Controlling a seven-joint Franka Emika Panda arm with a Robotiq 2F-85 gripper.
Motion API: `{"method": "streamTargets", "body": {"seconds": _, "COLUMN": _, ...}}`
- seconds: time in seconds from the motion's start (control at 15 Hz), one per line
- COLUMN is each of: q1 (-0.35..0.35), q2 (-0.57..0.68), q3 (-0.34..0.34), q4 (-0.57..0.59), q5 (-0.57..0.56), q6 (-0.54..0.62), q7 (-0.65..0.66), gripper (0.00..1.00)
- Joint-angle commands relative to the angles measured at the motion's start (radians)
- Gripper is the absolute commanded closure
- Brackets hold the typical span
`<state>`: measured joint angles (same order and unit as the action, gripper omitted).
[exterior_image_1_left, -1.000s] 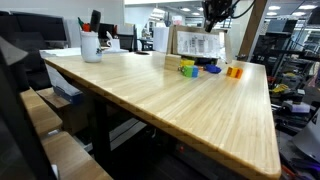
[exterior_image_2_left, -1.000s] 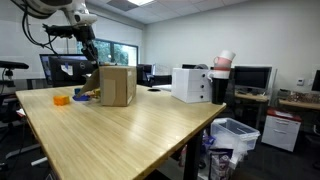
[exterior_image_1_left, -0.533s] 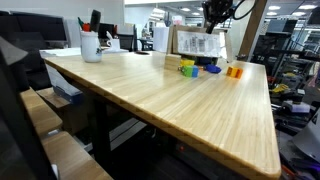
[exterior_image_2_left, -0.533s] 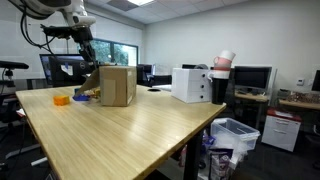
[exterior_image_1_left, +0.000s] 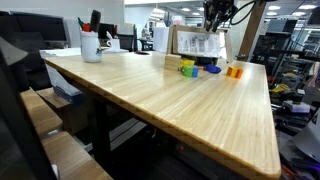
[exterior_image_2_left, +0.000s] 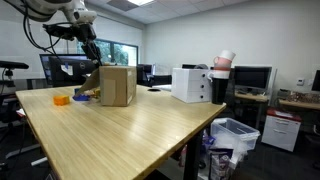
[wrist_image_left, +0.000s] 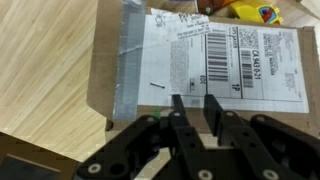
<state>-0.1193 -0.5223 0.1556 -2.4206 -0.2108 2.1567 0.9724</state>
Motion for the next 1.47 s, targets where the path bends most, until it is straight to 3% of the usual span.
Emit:
{"method": "streamTargets", "body": {"seconds": 0.0, "q1": -0.030, "q2": -0.024, "q3": 0.007, "q4": 0.000, "q5": -0.042, "q6": -0.021, "q7": 0.037, "gripper": 0.43}}
{"method": "streamTargets", "body": {"seconds": 0.47, "q1": -0.008, "q2": -0.140, "q3": -0.090, "q4": -0.079, "q5": 0.067, "q6": -0.017, "q7": -0.031, "gripper": 0.04}}
{"method": "streamTargets", "body": {"seconds": 1.07, "q1": 0.005, "q2": -0.433, "q3": -0.092, "q4": -0.346, "q5": 0.188, "q6": 0.024, "q7": -0.055, "gripper": 0.00}}
{"method": "streamTargets", "body": {"seconds": 1.33, "q1": 0.058, "q2": -0.495, "q3": -0.121, "q4": -0.406, "q5": 0.249, "q6": 0.047, "q7": -0.163, "gripper": 0.00}}
{"method": "streamTargets", "body": {"seconds": 1.4, "q1": 0.076, "q2": -0.462, "q3": -0.138, "q4": -0.357, "q5": 0.266, "q6": 0.036, "q7": -0.217, "gripper": 0.00}}
